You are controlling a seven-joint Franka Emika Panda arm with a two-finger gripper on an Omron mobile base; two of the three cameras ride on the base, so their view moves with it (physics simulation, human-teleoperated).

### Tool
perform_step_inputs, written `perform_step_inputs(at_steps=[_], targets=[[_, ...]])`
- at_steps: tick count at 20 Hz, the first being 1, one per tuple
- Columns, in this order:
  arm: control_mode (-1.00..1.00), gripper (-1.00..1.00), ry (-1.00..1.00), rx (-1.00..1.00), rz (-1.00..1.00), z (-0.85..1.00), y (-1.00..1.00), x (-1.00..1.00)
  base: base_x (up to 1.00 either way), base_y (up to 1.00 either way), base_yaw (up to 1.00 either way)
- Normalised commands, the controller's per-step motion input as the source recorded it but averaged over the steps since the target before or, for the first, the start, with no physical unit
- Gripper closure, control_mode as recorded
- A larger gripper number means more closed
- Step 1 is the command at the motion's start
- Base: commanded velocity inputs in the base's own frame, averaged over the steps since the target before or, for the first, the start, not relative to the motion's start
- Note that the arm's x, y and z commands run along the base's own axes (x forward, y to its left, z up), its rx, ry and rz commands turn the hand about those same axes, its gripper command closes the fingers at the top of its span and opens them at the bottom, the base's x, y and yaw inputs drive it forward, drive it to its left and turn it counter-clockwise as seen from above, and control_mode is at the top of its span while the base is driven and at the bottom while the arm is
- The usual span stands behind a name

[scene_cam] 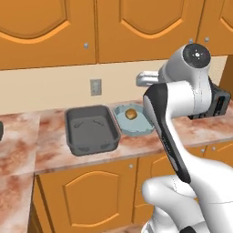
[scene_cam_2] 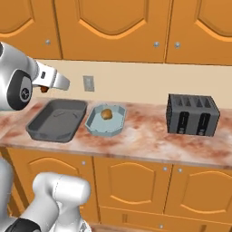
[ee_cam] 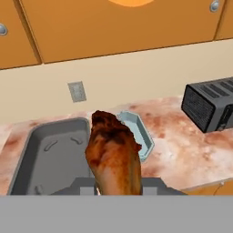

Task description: Place one potato and one chicken drumstick in each tupperware on the nearby counter, to pack two identical lunches.

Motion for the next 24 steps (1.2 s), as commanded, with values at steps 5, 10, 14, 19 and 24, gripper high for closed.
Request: perform_step_inputs(at_steps=[5,10,14,19,24], targets=[[1.0,1.0,0.0,0.0,0.0,0.0,0.0,0.0,0.61,0.0,0.0],[1.0,1.0,0.0,0.0,0.0,0.0,0.0,0.0,0.26,0.0,0.0],[-1.0,1.0,0.01,0.0,0.0,-0.59,-0.21,-0.22,0.0,0.0,0.0],[-1.0,1.0,0.01,0.0,0.0,-0.69,-0.3,0.02,0.0,0.0,0.0],[-1.0,1.0,0.03,0.02,0.0,-0.84,-0.5,0.17,0.0,0.0,0.0]])
